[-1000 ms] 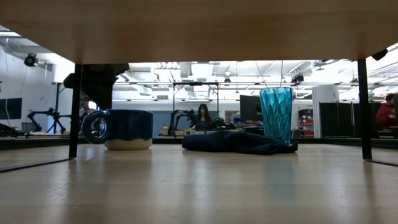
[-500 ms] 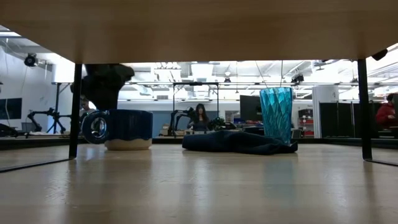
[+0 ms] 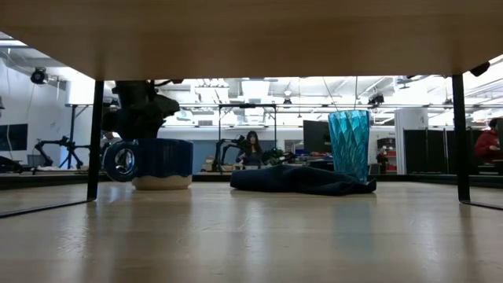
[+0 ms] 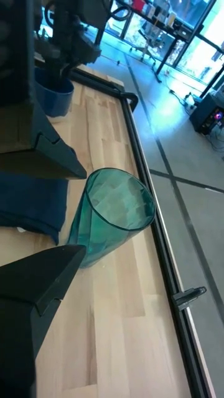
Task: Stack small to large cups/mugs on shelf
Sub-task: Put the dark blue mug on the shelf
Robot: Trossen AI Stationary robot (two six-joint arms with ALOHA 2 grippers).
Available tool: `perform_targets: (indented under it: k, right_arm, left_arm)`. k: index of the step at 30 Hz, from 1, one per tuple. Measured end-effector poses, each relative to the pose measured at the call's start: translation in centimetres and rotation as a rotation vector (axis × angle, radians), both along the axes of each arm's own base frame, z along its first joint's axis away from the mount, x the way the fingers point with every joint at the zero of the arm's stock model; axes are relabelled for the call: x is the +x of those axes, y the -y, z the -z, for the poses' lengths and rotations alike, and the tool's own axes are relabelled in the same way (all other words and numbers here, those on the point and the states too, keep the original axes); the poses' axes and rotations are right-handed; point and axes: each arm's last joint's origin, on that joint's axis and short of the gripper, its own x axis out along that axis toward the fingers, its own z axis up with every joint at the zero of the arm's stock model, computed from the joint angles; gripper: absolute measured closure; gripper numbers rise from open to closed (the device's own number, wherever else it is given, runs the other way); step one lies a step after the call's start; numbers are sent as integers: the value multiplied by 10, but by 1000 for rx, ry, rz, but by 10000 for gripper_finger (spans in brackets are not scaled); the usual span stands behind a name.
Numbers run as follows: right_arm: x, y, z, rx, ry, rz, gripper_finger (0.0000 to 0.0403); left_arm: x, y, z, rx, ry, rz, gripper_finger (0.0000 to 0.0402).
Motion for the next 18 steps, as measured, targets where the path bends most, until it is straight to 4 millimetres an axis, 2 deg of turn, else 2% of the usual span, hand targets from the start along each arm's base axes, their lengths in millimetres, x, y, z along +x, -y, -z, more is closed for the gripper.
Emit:
perform_targets:
  k: [7, 15, 18]
  right_arm:
    - [0, 0, 0, 0, 0, 0, 227]
    - [0, 0, 0, 0, -2, -1, 227]
    - [0, 0, 0, -2, -3, -2, 227]
  left_arm:
    - [-1, 0, 0, -1, 1, -18, 388]
    - [-2, 1, -6, -5, 32, -91, 389]
    - [-1, 1, -17, -28, 50, -110, 389]
